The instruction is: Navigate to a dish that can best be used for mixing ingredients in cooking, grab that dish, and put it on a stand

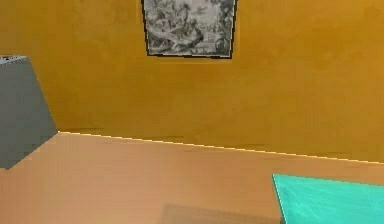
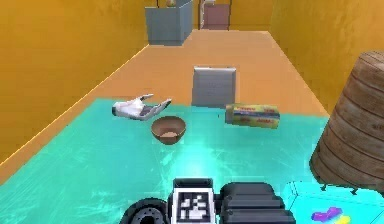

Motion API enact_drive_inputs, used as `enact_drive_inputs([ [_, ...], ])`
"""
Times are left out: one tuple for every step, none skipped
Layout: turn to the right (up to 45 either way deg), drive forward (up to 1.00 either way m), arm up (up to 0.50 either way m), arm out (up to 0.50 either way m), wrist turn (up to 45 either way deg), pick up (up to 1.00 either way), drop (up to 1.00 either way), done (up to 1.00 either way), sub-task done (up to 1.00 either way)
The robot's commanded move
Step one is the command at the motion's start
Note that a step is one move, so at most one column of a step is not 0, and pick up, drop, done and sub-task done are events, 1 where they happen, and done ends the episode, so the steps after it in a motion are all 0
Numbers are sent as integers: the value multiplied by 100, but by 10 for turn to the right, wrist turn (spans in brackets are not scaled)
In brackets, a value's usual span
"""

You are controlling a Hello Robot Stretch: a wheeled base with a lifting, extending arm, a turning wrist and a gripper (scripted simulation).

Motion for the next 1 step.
enact_drive_inputs([
  [0,0,0,50,0,0,0,0,0],
])
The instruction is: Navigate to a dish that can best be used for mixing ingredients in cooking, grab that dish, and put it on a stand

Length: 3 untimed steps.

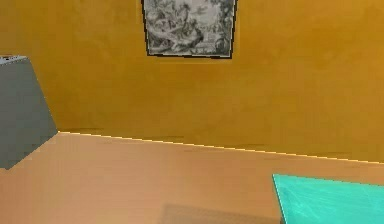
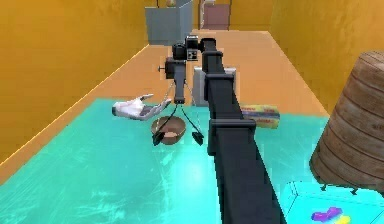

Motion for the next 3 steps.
enact_drive_inputs([
  [0,0,0,0,450,0,0,0,0],
  [0,0,0,0,450,0,0,0,0],
  [0,0,0,0,450,0,0,0,0],
])
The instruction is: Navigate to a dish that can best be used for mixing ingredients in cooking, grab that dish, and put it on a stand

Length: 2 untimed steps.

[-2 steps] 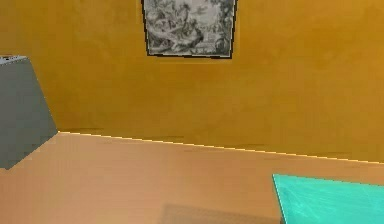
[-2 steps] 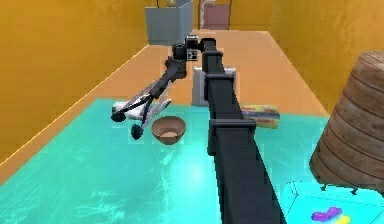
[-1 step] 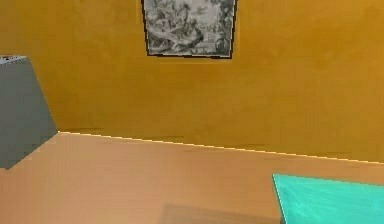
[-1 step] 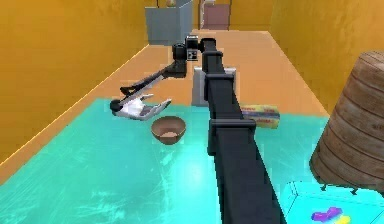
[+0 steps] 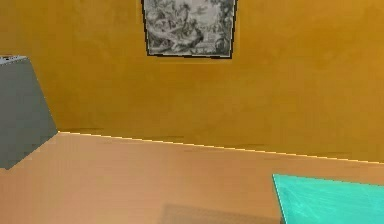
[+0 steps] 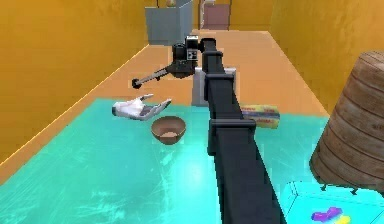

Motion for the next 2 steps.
enact_drive_inputs([
  [0,0,0,0,240,0,0,0,0],
  [0,0,-30,0,0,0,0,0,0],
])
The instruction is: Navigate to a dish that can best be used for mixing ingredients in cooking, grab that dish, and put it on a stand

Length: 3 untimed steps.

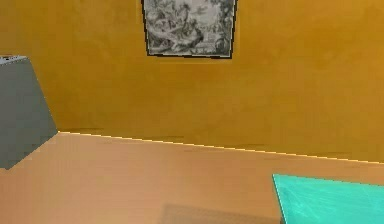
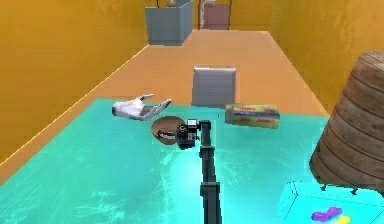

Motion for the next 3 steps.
enact_drive_inputs([
  [0,0,0,0,0,100,0,0,0],
  [0,0,10,0,0,0,0,0,0],
  [0,0,22,0,0,0,0,0,0],
])
